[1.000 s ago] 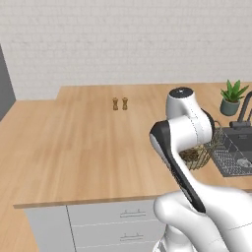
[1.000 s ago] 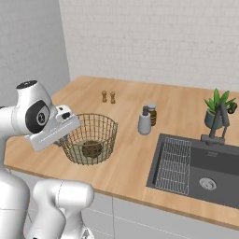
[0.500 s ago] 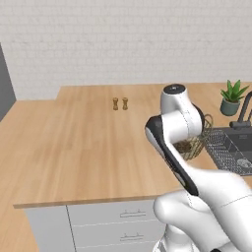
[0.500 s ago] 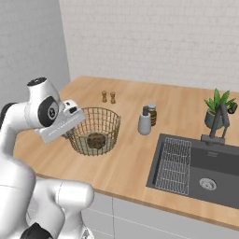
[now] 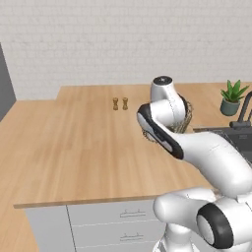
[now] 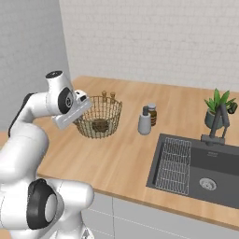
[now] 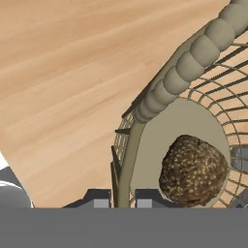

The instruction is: Open the cabinet, pick up the bread from the cabinet and place it in the basket. Then move the basket to the dining counter.

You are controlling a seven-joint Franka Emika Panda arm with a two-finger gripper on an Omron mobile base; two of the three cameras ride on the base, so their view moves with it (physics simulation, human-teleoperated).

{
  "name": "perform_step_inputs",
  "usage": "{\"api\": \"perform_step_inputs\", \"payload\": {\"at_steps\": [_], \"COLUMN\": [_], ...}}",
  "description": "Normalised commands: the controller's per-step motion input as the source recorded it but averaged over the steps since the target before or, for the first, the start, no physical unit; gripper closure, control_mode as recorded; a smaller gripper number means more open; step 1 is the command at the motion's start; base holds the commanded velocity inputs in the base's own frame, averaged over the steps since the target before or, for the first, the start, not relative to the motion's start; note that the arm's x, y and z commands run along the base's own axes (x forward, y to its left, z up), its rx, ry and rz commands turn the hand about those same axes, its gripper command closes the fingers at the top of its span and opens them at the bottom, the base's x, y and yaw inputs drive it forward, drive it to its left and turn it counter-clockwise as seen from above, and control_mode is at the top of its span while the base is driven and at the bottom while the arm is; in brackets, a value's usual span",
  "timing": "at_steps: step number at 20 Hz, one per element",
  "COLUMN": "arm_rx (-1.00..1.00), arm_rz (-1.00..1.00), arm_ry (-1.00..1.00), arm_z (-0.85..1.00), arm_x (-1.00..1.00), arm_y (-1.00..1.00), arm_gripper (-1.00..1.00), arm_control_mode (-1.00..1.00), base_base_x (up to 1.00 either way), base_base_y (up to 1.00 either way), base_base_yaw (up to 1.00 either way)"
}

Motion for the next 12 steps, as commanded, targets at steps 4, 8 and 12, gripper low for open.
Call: {"api": "perform_step_inputs", "payload": {"at_steps": [4, 8, 12], "arm_rx": [0.0, 0.02, 0.0], "arm_rz": [0.08, 0.01, 0.0], "arm_ry": [0.0, 0.01, 0.0], "arm_z": [-0.14, -0.13, -0.33], "arm_x": [1.0, 1.0, 1.0], "arm_y": [0.03, -0.02, 0.01], "arm_gripper": [1.0, 1.0, 1.0], "arm_control_mode": [-1.0, -1.0, -1.0], "base_base_x": [0.0, 0.0, 0.0], "base_base_y": [0.0, 0.0, 0.0], "base_base_yaw": [0.0, 0.0, 0.0]}}
